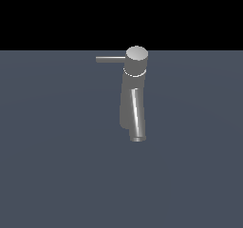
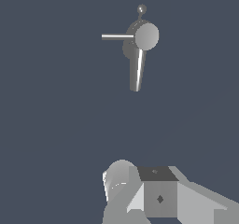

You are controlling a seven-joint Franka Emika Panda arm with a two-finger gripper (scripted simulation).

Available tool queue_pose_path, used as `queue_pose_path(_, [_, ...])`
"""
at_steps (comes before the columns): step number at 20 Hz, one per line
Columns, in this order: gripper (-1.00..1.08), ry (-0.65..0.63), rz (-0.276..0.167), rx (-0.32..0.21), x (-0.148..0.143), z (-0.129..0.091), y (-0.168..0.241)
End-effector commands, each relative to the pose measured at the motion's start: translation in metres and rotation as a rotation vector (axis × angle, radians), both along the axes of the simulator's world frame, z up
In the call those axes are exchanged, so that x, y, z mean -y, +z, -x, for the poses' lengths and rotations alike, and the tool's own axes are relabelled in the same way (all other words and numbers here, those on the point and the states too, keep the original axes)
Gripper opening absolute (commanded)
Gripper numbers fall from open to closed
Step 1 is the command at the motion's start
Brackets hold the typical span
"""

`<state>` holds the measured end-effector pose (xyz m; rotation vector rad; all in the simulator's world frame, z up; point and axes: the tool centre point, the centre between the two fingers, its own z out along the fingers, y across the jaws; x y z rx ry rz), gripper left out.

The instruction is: Turn on the faucet by rotating a designated handle.

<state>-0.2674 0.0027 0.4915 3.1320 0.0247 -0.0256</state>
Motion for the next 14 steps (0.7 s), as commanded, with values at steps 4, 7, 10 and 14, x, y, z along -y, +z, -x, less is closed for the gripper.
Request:
queue_pose_path(4, [-1.00, -0.006, -0.002, 0.002, -0.001, 0.000, -0.001])
queue_pose_path(7, [-1.00, -0.025, -0.008, 0.007, -0.002, -0.002, -0.004])
queue_pose_path(10, [-1.00, -0.056, -0.017, 0.017, -0.005, -0.004, -0.010])
queue_pose_path(14, [-1.00, -0.117, -0.036, 0.035, -0.011, -0.009, -0.020])
